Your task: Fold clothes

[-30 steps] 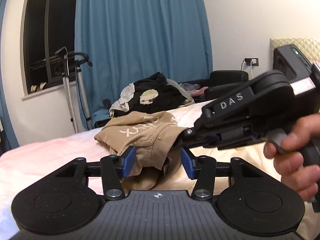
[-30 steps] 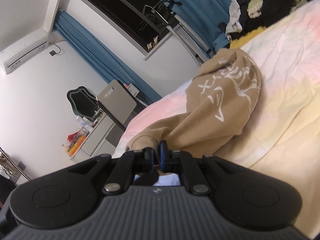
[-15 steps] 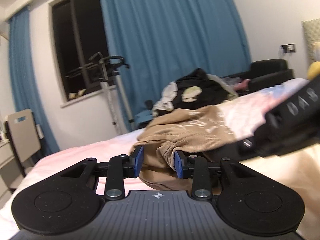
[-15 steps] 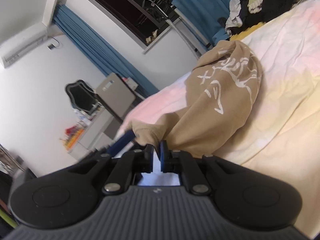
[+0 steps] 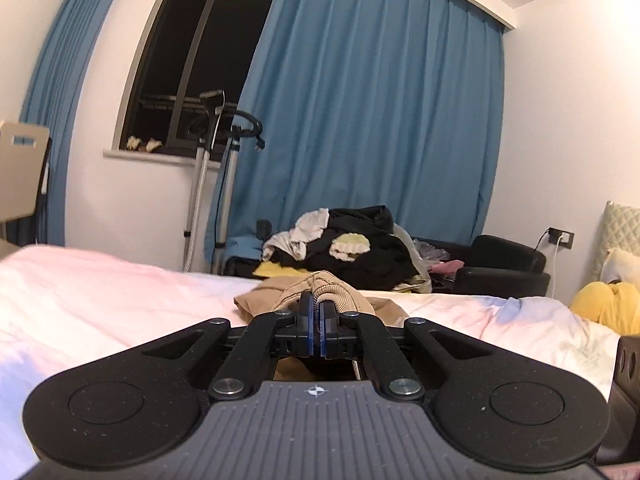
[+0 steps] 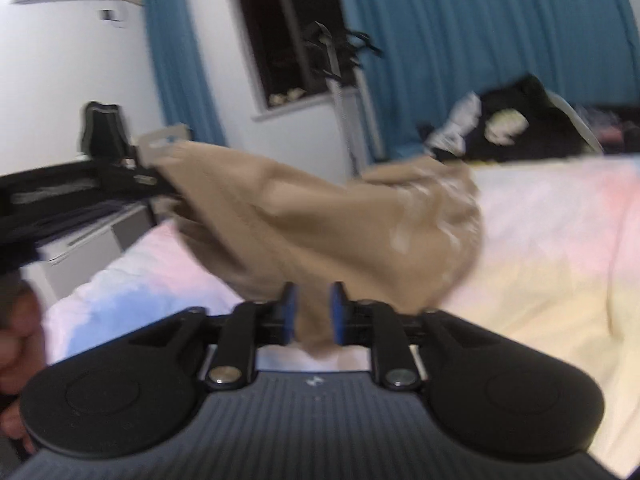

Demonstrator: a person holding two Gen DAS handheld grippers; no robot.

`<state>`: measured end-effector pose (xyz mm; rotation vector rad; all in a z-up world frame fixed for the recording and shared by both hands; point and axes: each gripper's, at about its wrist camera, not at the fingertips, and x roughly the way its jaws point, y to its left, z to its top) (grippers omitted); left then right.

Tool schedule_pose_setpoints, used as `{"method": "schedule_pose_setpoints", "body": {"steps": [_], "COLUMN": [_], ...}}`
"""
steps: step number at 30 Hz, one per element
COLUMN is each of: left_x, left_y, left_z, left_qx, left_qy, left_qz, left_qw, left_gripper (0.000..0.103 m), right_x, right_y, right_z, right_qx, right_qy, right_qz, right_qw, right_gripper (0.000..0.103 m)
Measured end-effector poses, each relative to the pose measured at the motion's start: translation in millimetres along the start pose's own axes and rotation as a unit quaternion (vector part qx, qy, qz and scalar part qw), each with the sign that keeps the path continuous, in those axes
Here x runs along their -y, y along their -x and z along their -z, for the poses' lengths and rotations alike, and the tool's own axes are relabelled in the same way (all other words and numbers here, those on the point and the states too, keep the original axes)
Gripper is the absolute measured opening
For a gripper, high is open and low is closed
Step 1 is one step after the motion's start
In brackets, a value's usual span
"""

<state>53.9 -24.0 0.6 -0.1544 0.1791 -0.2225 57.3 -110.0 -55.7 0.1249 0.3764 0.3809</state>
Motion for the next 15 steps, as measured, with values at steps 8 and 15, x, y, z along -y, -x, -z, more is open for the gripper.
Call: {"method": "schedule_pose_setpoints", "body": {"steps": [8,15], "left_x": [-4.3,-7.4], "left_y": [-0.4,-1.6], "left_z": [-1.1,-1.5], "left_qx": [0.002,0.006], "left_qy": [0.013,0.022], "left_qz": [-0.006,-0.028], "left_qw": [0.9999,0.9993], "left_gripper": [0.004,0.004], "right_x": [-3.9,21.1], "right_y": [-30.0,-38.8], "right_z": [9.0,16.1], "right_qx": [-0.002,0.007], "right_qy": [0.001,-0.059], "right_qz": [0.061,0.129], "right_qw": [0.998,0.99], "right_gripper": [0.045,0.051]}}
